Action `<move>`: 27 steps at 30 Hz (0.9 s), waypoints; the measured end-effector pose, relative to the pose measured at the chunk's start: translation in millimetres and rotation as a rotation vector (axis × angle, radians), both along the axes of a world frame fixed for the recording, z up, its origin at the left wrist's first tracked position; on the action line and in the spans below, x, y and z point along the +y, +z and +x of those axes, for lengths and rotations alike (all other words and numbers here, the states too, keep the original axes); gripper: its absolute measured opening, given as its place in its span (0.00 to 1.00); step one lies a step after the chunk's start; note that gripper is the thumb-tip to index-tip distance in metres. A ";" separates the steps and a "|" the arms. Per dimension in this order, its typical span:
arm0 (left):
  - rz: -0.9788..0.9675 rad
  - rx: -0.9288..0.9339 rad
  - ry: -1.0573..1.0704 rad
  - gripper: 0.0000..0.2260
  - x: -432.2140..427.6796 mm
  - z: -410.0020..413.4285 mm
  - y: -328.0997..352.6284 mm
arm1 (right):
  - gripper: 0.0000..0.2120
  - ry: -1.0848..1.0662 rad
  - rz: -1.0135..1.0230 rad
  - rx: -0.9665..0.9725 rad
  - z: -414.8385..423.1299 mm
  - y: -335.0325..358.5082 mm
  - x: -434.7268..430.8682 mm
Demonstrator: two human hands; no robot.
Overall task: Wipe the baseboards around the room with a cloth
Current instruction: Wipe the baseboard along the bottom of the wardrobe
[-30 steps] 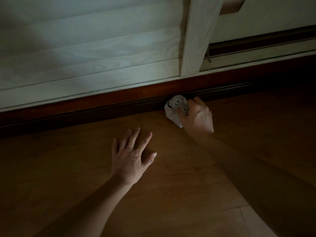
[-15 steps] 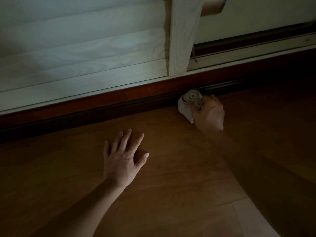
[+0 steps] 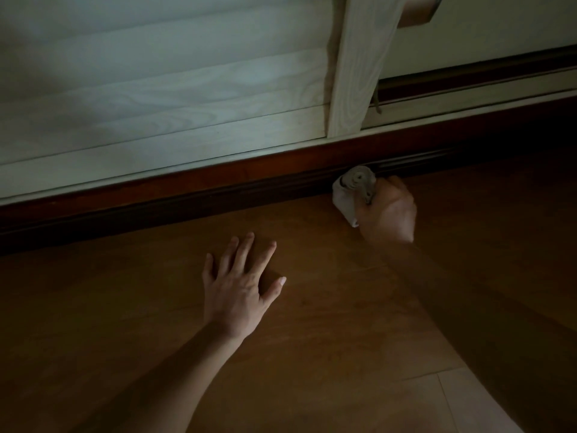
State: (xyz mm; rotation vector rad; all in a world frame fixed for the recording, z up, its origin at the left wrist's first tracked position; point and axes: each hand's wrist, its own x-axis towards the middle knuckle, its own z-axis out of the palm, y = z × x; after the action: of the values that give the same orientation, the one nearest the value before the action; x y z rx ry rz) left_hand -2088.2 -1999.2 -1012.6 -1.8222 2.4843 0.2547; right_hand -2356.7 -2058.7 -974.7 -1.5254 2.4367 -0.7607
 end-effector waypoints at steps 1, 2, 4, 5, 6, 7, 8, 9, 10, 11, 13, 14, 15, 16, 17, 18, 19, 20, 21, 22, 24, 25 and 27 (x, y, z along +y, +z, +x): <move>0.002 0.002 0.001 0.30 0.0 0.1 0.0 | 0.13 0.049 -0.002 0.001 11.5 0.4 -0.7; 0.003 0.006 0.002 0.30 0.0 0.3 0.1 | 0.12 0.099 -0.001 0.005 22.2 1.2 -1.5; 0.005 0.004 0.003 0.30 0.4 0.6 0.9 | 0.12 0.174 0.015 0.013 39.9 4.3 -3.3; 0.006 0.003 0.002 0.30 0.5 0.5 1.6 | 0.13 0.206 0.020 0.009 47.3 6.4 -4.7; 0.007 0.004 0.002 0.30 0.4 0.5 2.6 | 0.15 0.246 0.021 0.000 54.0 8.5 -6.3; 0.008 0.003 0.002 0.30 0.1 0.3 3.6 | 0.16 0.289 0.020 -0.009 60.8 10.4 -7.9; 0.010 0.000 0.002 0.30 -0.2 -0.2 4.7 | 0.16 0.326 0.019 -0.013 67.1 11.8 -9.1; 0.012 -0.004 0.003 0.30 -0.7 -0.8 5.7 | 0.16 0.350 0.018 -0.013 72.6 12.5 -10.0; 0.015 -0.007 0.004 0.30 -0.9 -1.4 6.7 | 0.16 0.359 0.016 -0.015 76.2 12.6 -10.4; 0.017 -0.009 0.003 0.30 -0.8 -1.8 7.6 | 0.16 0.357 0.015 -0.021 77.4 12.1 -10.2; 0.019 -0.018 0.004 0.30 -0.4 -2.2 9.3 | 0.16 0.332 0.013 -0.041 71.6 9.9 -8.5; 0.018 -0.024 0.005 0.31 -0.7 -2.7 10.7 | 0.15 0.306 0.013 -0.046 64.8 8.5 -7.3; 0.017 -0.029 0.004 0.31 -1.5 -3.9 12.3 | 0.15 0.269 0.014 -0.045 55.7 7.0 -5.7; 0.017 -0.034 -0.002 0.31 -3.1 -5.9 14.1 | 0.14 0.226 0.013 -0.041 44.6 5.3 -4.3; 0.019 -0.042 -0.015 0.31 -5.0 -9.1 16.0 | 0.13 0.179 0.008 -0.039 32.0 3.5 -2.7; 0.021 -0.049 -0.034 0.31 -6.9 -13.3 17.6 | 0.13 0.128 0.006 -0.042 18.6 1.7 -1.2; 0.018 -0.049 -0.055 0.31 -8.8 -18.6 18.7 | 0.13 0.077 0.006 -0.049 4.9 0.1 0.3; 0.013 -0.041 -0.076 0.31 -10.1 -25.0 19.5 | 0.13 0.025 0.007 -0.057 -8.2 -1.2 1.7; 0.009 -0.028 -0.098 0.31 -11.3 -32.2 20.1 | 0.14 -0.023 0.005 -0.065 -20.0 -2.0 2.9; 0.008 -0.016 -0.122 0.31 -12.0 -40.1 20.5 | 0.14 -0.061 -0.003 -0.069 -29.9 -3.0 3.9; 0.014 -0.006 -0.170 0.31 -12.6 -55.2 20.6 | 0.13 -0.071 -0.025 -0.053 -40.5 -4.4 4.9; 0.017 -0.003 -0.189 0.32 -12.6 -61.8 20.3 | 0.12 -0.045 -0.034 -0.041 -41.0 -4.6 5.2; 0.033 0.002 -0.202 0.32 -13.2 -72.0 19.7 | 0.13 0.037 -0.054 -0.047 -34.0 -5.4 4.8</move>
State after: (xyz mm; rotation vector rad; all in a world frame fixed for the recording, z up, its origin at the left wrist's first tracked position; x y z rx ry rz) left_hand -2160.2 -2012.4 -992.8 -1.5444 2.6232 0.2850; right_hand -2390.7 -2053.9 -980.2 -1.5493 2.3662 -0.8524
